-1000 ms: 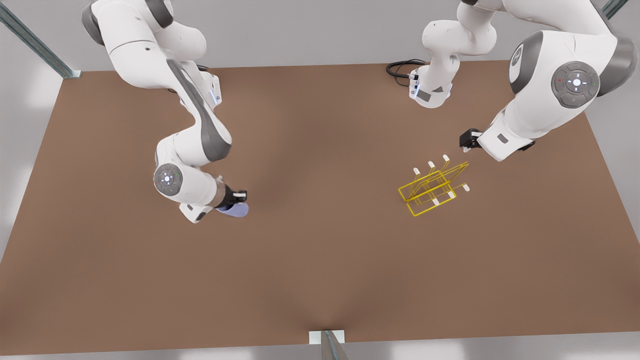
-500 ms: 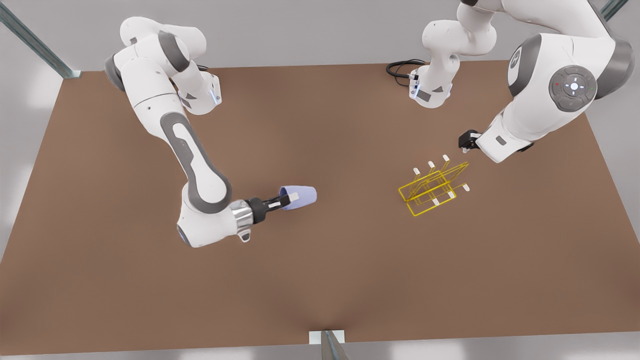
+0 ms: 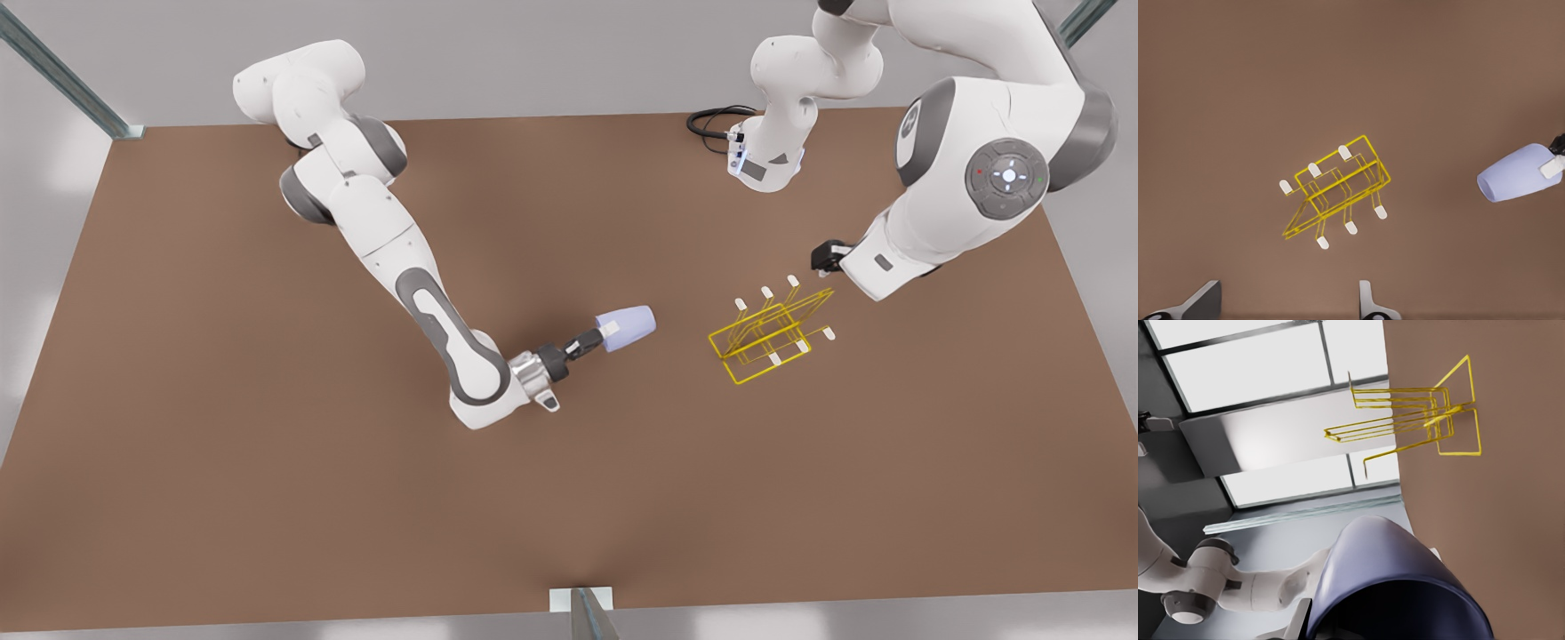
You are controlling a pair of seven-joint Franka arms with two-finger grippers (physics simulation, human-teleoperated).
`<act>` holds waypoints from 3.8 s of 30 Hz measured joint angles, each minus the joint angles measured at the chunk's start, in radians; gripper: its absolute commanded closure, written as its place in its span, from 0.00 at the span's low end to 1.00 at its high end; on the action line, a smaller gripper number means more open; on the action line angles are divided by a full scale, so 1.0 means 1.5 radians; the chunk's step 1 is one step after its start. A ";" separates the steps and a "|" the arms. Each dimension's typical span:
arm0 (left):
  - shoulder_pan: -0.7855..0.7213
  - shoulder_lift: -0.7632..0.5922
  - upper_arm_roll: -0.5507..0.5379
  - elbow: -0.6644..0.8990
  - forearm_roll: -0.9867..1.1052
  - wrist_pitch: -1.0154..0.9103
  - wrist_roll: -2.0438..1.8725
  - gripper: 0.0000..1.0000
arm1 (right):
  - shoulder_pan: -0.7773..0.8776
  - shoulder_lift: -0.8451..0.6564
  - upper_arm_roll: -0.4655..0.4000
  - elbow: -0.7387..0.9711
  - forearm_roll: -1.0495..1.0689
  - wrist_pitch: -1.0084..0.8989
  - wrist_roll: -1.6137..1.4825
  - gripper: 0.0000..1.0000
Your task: Place the cup on the cup holder
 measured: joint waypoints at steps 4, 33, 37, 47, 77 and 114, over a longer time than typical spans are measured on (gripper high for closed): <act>0.000 0.004 0.000 0.000 0.000 0.002 0.000 0.00 | 0.020 0.013 -0.001 0.004 0.014 0.054 -0.092 0.79; -0.185 0.221 -0.070 0.017 -0.075 0.165 0.090 0.00 | -0.008 -0.045 -0.322 0.004 -0.093 0.016 -0.489 0.00; -0.223 0.312 -0.070 0.007 -0.032 0.263 0.174 0.00 | -0.082 -0.215 -0.341 0.005 -0.350 -0.084 -0.489 0.00; -0.216 0.312 -0.063 -0.156 0.030 0.581 0.374 0.00 | -0.319 -0.463 -0.027 -0.043 -0.995 -0.155 -0.152 0.00; -0.218 0.399 -0.040 -0.170 0.007 0.721 0.260 0.00 | -0.431 -0.460 -0.024 0.007 -1.072 -0.312 0.403 0.00; -0.358 0.287 -0.091 -0.245 0.671 -0.210 0.185 0.18 | -0.432 -0.433 -0.026 0.005 -1.071 -0.242 0.516 0.00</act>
